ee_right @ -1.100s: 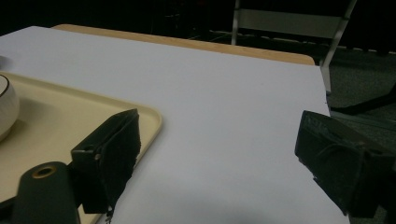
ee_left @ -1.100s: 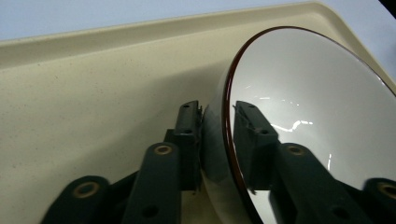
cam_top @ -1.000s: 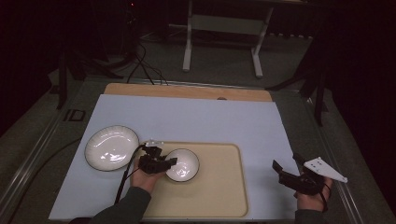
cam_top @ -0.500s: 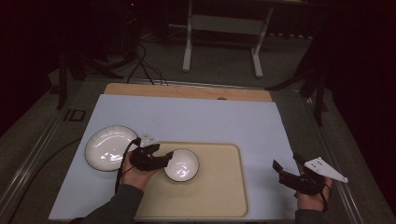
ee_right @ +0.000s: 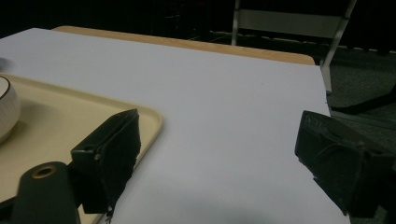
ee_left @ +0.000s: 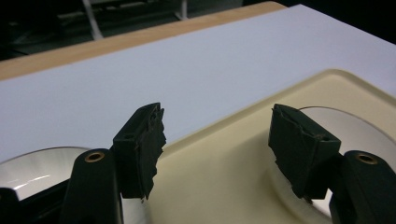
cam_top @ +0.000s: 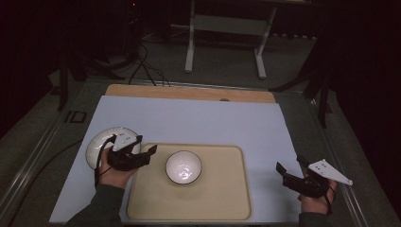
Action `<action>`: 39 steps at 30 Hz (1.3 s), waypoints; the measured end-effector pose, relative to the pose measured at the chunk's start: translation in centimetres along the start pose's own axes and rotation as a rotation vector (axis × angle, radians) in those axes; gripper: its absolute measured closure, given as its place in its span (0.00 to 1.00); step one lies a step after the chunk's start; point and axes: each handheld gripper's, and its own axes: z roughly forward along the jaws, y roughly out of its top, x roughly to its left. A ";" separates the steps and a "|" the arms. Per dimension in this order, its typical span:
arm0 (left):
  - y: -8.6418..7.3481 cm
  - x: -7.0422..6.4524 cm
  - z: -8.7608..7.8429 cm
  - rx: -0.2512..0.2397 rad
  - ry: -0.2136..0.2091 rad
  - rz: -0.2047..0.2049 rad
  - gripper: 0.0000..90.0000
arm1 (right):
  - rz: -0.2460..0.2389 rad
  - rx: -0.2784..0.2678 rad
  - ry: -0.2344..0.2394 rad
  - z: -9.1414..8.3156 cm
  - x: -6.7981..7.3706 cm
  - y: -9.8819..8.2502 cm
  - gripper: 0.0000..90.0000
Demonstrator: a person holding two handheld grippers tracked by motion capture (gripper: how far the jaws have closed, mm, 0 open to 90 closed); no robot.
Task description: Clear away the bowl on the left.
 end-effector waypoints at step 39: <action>-5.4 10.1 -5.5 -0.089 0.291 -0.149 0.37 | 0.000 0.003 -0.002 0.2 0.1 -0.1 0.15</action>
